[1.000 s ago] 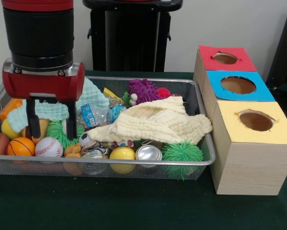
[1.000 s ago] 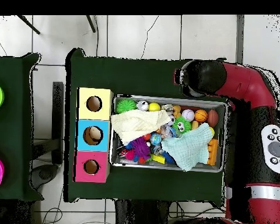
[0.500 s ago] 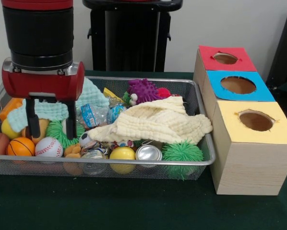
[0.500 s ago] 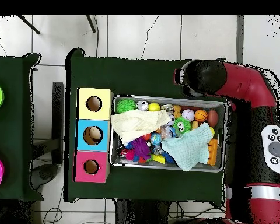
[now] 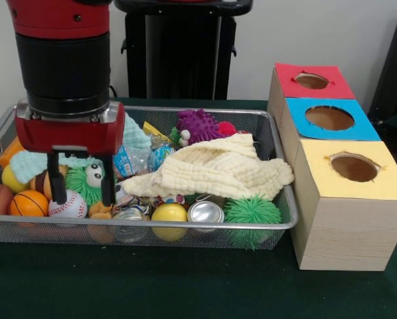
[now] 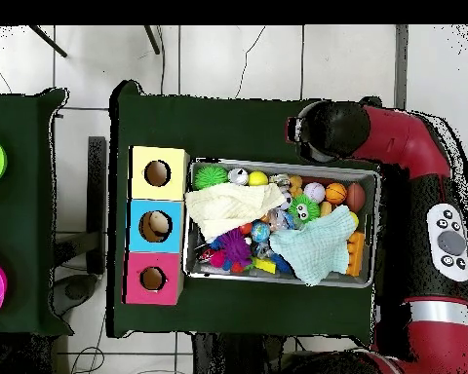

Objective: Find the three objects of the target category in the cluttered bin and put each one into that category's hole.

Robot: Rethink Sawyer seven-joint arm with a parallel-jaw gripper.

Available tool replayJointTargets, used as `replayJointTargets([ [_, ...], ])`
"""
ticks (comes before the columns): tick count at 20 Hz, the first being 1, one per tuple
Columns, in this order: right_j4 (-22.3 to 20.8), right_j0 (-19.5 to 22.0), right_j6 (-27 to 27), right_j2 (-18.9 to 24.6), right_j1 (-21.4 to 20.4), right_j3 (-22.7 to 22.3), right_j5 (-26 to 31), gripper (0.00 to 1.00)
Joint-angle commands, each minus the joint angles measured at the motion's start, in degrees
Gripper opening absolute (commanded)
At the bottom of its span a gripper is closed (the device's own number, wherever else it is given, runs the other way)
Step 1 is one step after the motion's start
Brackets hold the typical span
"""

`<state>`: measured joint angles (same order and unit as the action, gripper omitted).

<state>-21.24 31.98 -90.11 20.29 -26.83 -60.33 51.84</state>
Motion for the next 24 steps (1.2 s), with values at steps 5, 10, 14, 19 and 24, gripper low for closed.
replayJointTargets([
  [5, -2.43, -0.89, 6.63, 1.34, 1.14, -3.39, -0.28, 1.00],
  [10, -2.19, 0.23, 6.08, 0.72, -1.55, -8.58, -1.86, 1.00],
  [14, -2.18, 0.62, 6.37, 0.66, -2.75, -9.85, -1.27, 1.00],
  [19, -2.43, 0.79, 6.83, 0.58, -3.60, -10.05, -0.41, 1.00],
  [24, -3.01, 0.57, 6.54, 0.50, -2.52, -9.11, -0.52, 1.00],
])
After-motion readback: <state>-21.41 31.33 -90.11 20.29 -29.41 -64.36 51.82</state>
